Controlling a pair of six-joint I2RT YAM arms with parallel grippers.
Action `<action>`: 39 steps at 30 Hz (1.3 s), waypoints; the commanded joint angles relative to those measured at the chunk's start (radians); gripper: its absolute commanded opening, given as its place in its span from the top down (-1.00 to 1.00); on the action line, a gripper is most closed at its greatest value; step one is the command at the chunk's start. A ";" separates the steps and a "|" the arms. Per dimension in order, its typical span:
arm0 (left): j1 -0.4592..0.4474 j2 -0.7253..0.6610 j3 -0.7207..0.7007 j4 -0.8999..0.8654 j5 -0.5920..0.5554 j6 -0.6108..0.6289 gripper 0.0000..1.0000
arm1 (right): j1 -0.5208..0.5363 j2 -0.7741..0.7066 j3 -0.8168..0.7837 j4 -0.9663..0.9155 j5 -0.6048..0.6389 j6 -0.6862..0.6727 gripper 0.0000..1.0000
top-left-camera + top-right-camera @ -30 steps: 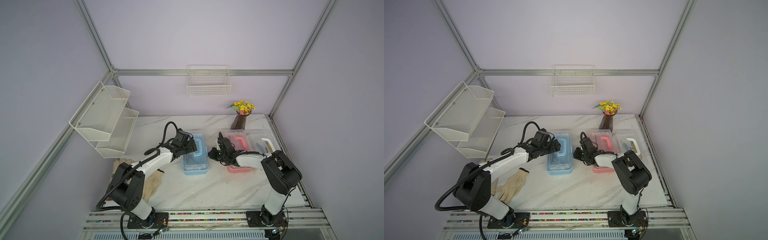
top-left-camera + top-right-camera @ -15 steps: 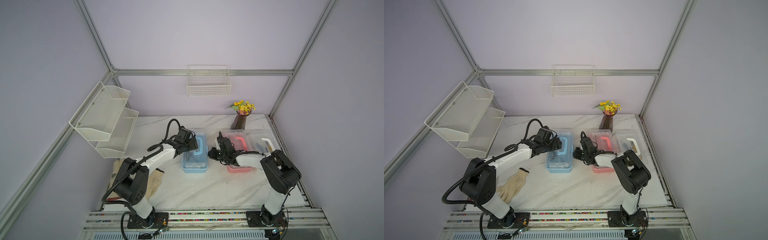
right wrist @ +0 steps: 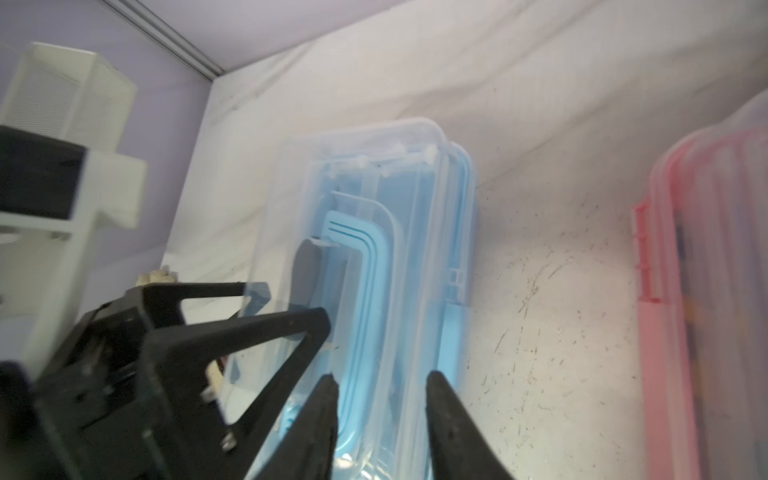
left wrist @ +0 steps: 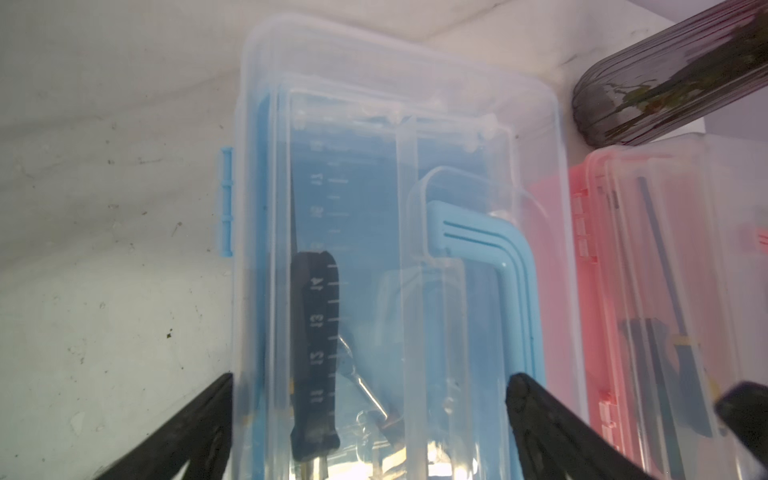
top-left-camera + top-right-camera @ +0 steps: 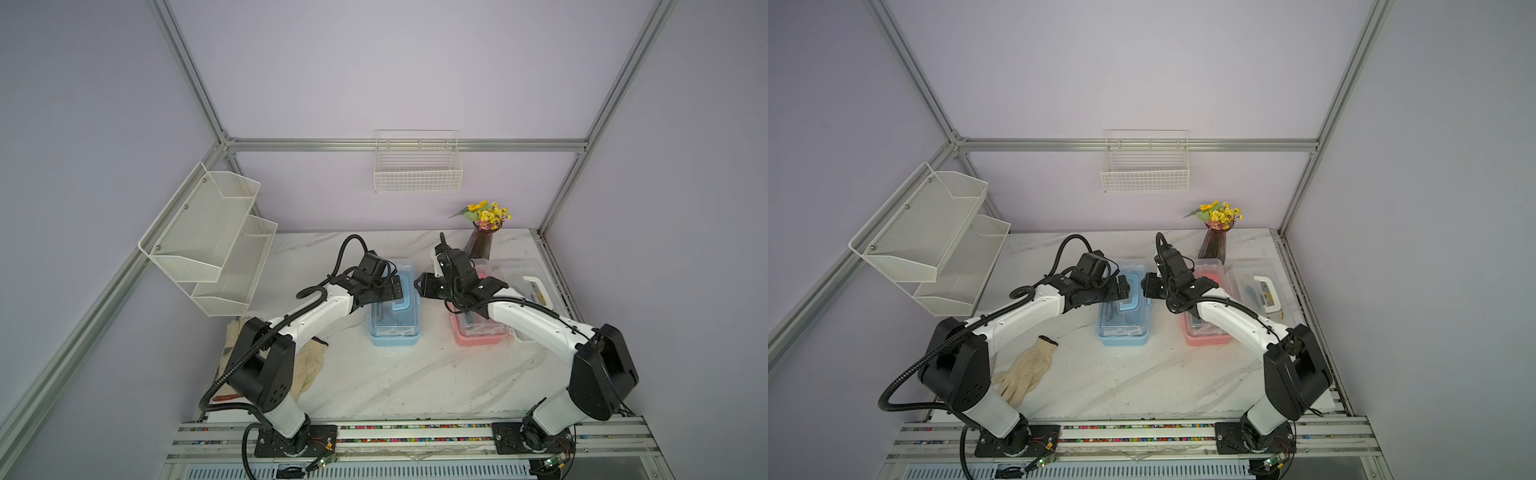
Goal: Close toolboxes
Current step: Fasten the toolbox latch on the toolbox, then move the toolbox to the center of the board.
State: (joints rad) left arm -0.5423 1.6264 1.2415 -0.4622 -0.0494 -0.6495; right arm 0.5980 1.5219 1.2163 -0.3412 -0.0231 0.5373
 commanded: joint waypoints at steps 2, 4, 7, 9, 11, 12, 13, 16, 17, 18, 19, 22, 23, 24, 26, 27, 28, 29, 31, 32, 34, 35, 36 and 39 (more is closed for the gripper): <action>0.005 -0.136 0.087 -0.005 -0.083 0.115 -1.00 | -0.071 -0.112 0.048 -0.195 0.177 -0.098 -0.12; 0.023 -0.171 0.082 -0.019 -0.092 0.139 -1.00 | -0.161 -0.145 0.069 -0.271 0.201 -0.116 -0.25; 0.061 -0.204 0.052 -0.027 -0.069 0.150 -1.00 | -0.344 -0.143 0.093 -0.353 0.064 -0.133 -0.52; 0.083 -0.263 0.020 -0.026 -0.044 0.147 -1.00 | -0.432 -0.108 0.092 -0.385 0.008 -0.155 -0.68; 0.095 -0.294 -0.017 -0.026 -0.025 0.147 -1.00 | -0.481 -0.093 0.063 -0.367 -0.055 -0.184 -0.81; 0.099 -0.308 -0.035 -0.027 -0.016 0.152 -1.00 | -0.492 -0.084 0.053 -0.365 -0.061 -0.188 -0.84; 0.102 -0.321 -0.052 -0.029 -0.011 0.155 -1.00 | -0.494 -0.076 0.046 -0.364 -0.056 -0.193 -0.90; 0.116 -0.355 -0.100 -0.031 0.004 0.153 -1.00 | -0.502 -0.044 0.032 -0.352 -0.055 -0.210 -0.94; 0.124 -0.367 -0.114 -0.031 0.014 0.149 -1.00 | -0.502 -0.034 0.020 -0.334 -0.078 -0.212 -0.94; 0.130 -0.375 -0.126 -0.031 0.021 0.146 -1.00 | -0.502 -0.023 0.006 -0.316 -0.107 -0.211 -0.94; 0.132 -0.381 -0.133 -0.030 0.024 0.145 -1.00 | -0.503 -0.012 -0.007 -0.305 -0.129 -0.208 -0.94; 0.145 -0.395 -0.153 -0.030 0.033 0.140 -1.00 | -0.502 0.005 -0.063 -0.271 -0.139 -0.199 -0.95; 0.148 -0.399 -0.159 -0.031 0.034 0.140 -1.00 | -0.501 0.007 -0.081 -0.265 -0.148 -0.193 -0.94; 0.151 -0.402 -0.163 -0.031 0.034 0.141 -1.00 | -0.498 0.008 -0.097 -0.257 -0.159 -0.187 -0.94; 0.157 -0.405 -0.170 -0.030 0.038 0.139 -1.00 | -0.472 -0.005 -0.135 -0.236 -0.171 -0.164 -0.95; 0.159 -0.405 -0.171 -0.031 0.037 0.139 -1.00 | -0.439 -0.013 -0.152 -0.216 -0.175 -0.148 -0.95; 0.161 -0.406 -0.171 -0.031 0.038 0.139 -1.00 | -0.400 -0.014 -0.161 -0.203 -0.171 -0.132 -0.94; 0.164 -0.404 -0.171 -0.031 0.039 0.139 -1.00 | -0.345 -0.009 -0.162 -0.197 -0.151 -0.106 -0.94; 0.169 -0.403 -0.171 -0.031 0.040 0.139 -1.00 | -0.229 0.010 -0.159 -0.166 -0.115 -0.049 -0.94; 0.170 -0.401 -0.170 -0.032 0.044 0.139 -1.00 | -0.174 0.025 -0.154 -0.137 -0.105 -0.013 -0.95; 0.173 -0.401 -0.171 -0.033 0.049 0.133 -1.00 | -0.099 0.070 -0.129 -0.090 -0.089 0.068 -0.94; 0.174 -0.404 -0.175 -0.033 0.049 0.131 -1.00 | -0.067 0.098 -0.113 -0.064 -0.093 0.108 -0.94; 0.176 -0.407 -0.180 -0.033 0.049 0.131 -1.00 | -0.036 0.123 -0.096 -0.038 -0.091 0.140 -0.94; 0.184 -0.419 -0.188 -0.043 0.049 0.135 -1.00 | 0.001 0.169 0.007 -0.076 -0.048 0.141 -0.94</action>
State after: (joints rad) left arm -0.3706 1.2469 1.0824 -0.5049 -0.0067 -0.5270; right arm 0.5610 1.6417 1.1660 -0.3939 -0.0643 0.6147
